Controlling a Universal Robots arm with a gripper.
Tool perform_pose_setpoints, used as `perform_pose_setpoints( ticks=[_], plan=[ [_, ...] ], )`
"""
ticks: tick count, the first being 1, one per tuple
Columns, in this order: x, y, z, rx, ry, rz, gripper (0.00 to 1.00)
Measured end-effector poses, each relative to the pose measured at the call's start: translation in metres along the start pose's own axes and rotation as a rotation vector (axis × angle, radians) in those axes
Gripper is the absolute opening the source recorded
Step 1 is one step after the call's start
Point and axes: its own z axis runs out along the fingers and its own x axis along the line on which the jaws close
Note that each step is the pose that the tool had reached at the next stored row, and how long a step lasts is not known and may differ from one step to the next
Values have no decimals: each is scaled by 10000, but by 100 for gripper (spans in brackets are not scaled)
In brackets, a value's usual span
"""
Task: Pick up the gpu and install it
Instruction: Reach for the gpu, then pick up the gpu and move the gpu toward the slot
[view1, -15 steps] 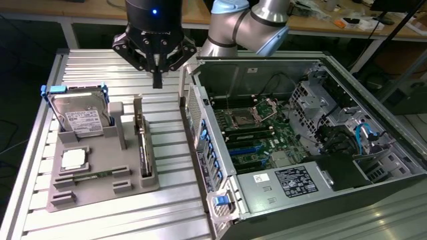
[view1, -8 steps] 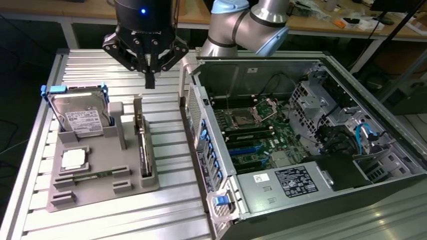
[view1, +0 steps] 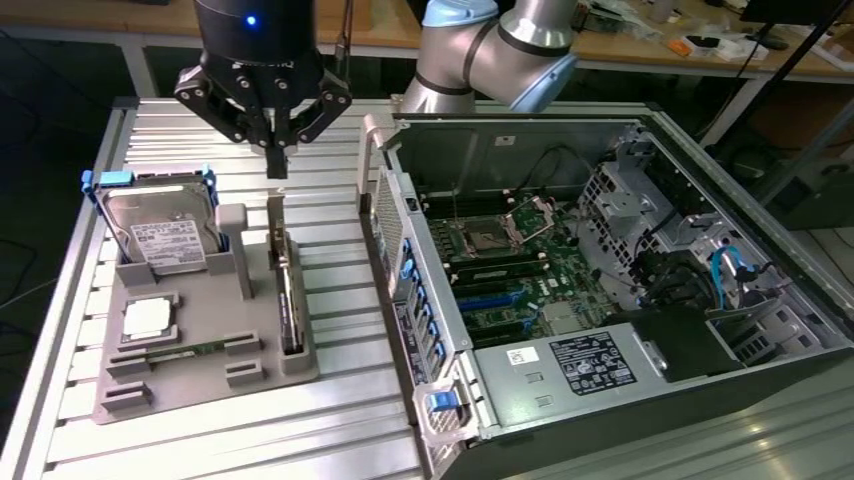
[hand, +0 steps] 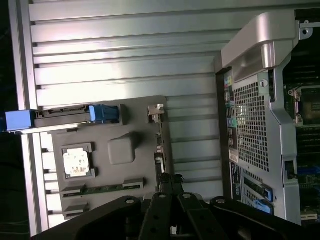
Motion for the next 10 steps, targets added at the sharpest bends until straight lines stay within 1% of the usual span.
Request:
perform_pose_setpoints(
  ticks=[7, 10],
  plan=[
    [149, -11, -4, 0, 1, -1, 11],
    [165, -13, -4, -1, 0, -1, 11]
  ],
)
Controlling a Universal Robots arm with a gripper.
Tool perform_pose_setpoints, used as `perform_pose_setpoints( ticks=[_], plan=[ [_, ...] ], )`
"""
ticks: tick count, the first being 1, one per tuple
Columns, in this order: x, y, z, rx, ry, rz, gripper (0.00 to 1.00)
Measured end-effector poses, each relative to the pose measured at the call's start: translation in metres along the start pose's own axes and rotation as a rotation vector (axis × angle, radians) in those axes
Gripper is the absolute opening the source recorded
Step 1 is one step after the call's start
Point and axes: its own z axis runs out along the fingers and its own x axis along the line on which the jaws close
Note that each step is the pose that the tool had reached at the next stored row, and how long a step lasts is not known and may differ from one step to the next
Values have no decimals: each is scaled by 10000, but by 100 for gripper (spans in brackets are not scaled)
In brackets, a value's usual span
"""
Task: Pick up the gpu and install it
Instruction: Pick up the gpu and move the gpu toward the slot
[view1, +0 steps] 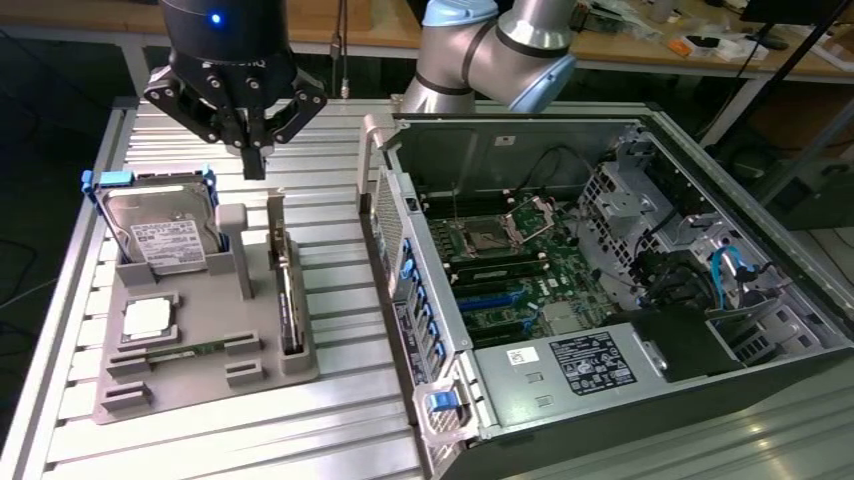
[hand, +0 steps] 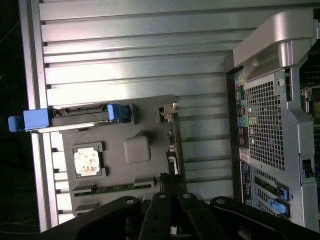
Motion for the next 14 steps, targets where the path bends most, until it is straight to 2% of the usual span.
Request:
perform_pose_setpoints(
  ticks=[11, 12, 13, 14],
  plan=[
    [1, 0, 0, 0, 1, 0, 11],
    [1, 0, 0, 0, 1, 0, 24],
    [1, 0, 0, 1, 1, 1, 30],
    [1, 0, 0, 1, 0, 0, 30]
  ],
)
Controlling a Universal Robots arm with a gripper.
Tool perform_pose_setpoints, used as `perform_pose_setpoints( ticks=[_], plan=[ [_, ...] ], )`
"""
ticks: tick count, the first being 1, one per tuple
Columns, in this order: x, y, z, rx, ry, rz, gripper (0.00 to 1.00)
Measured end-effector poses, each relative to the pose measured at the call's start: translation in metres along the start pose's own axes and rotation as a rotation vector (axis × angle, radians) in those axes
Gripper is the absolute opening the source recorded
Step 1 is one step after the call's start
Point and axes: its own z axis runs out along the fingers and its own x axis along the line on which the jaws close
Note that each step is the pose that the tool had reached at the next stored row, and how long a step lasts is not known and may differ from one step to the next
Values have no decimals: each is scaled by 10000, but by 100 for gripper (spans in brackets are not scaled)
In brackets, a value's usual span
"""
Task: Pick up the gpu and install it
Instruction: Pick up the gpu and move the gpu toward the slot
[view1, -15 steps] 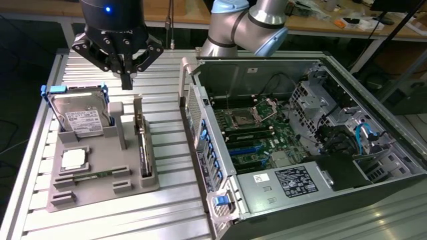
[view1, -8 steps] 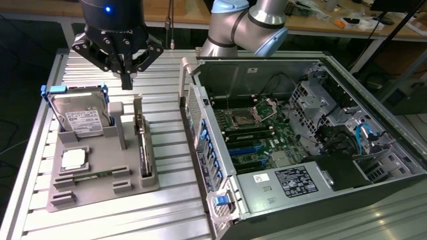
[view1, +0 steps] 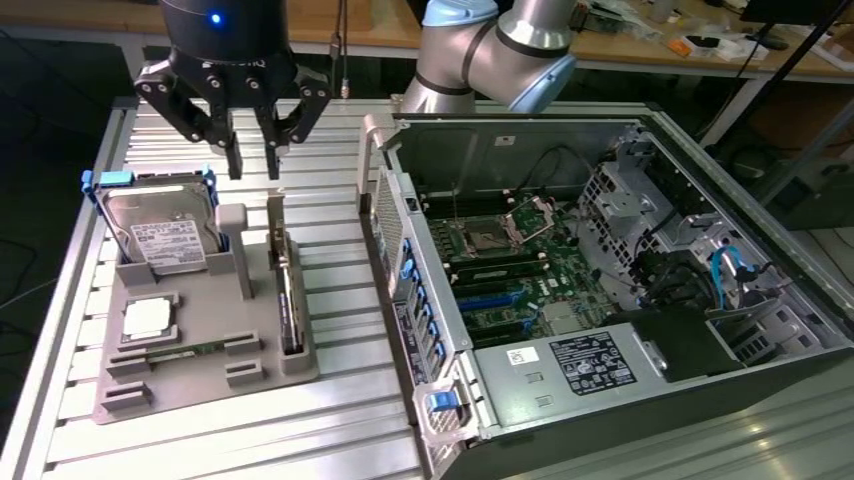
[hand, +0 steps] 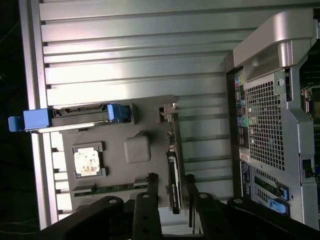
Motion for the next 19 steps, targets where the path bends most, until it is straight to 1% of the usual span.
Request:
perform_pose_setpoints(
  ticks=[1, 3, 4, 5, 6, 8, 10, 13, 19],
  plan=[
    [0, 0, 0, 0, 0, 1, 36],
    [1, 4, 6, 29, 0, -24, 48],
    [2, 12, 11, 72, 2, -72, 48],
    [1, 15, 15, 135, 1, -132, 48],
    [1, 14, 24, 184, 15, -265, 48],
    [1, 13, 39, 214, 46, -497, 48],
    [3, 13, 58, 227, 75, -771, 48],
    [3, 11, 100, 230, 120, -994, 48],
    [5, 6, 209, 231, 140, -1078, 48]
  ],
)
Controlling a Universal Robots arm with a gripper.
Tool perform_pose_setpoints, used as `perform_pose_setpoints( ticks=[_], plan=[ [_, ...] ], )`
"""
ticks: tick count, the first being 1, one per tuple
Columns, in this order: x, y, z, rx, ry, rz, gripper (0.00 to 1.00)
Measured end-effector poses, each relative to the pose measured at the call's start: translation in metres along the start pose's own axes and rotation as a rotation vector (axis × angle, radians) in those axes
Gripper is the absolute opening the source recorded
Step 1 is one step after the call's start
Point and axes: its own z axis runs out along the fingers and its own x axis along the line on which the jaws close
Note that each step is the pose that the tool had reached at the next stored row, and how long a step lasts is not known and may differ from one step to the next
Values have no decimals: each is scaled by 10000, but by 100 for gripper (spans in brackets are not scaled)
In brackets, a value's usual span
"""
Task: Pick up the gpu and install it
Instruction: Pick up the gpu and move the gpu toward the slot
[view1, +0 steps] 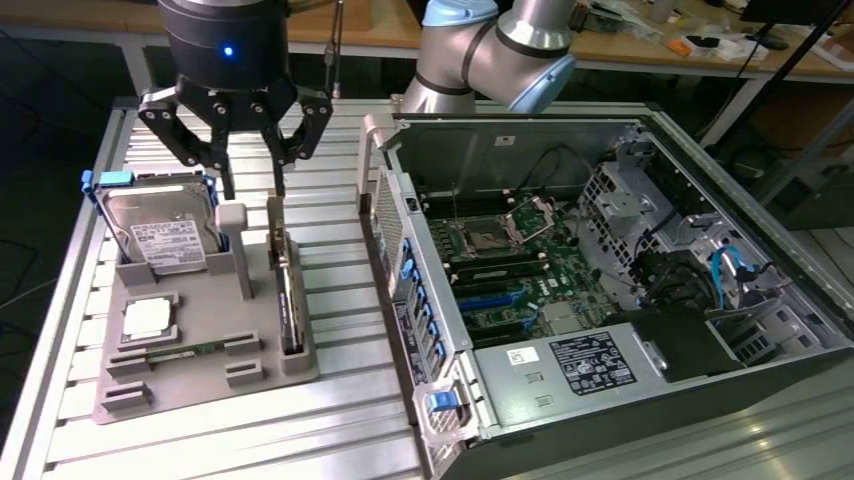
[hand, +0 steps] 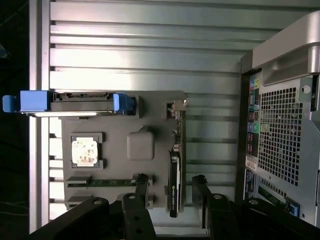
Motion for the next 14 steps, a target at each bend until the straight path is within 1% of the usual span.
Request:
perform_pose_setpoints(
  ticks=[10, 14],
  plan=[
    [-1, -14, 185, 0, 28, -14, 48],
    [0, -40, 237, 14, 50, -15, 48]
  ],
)
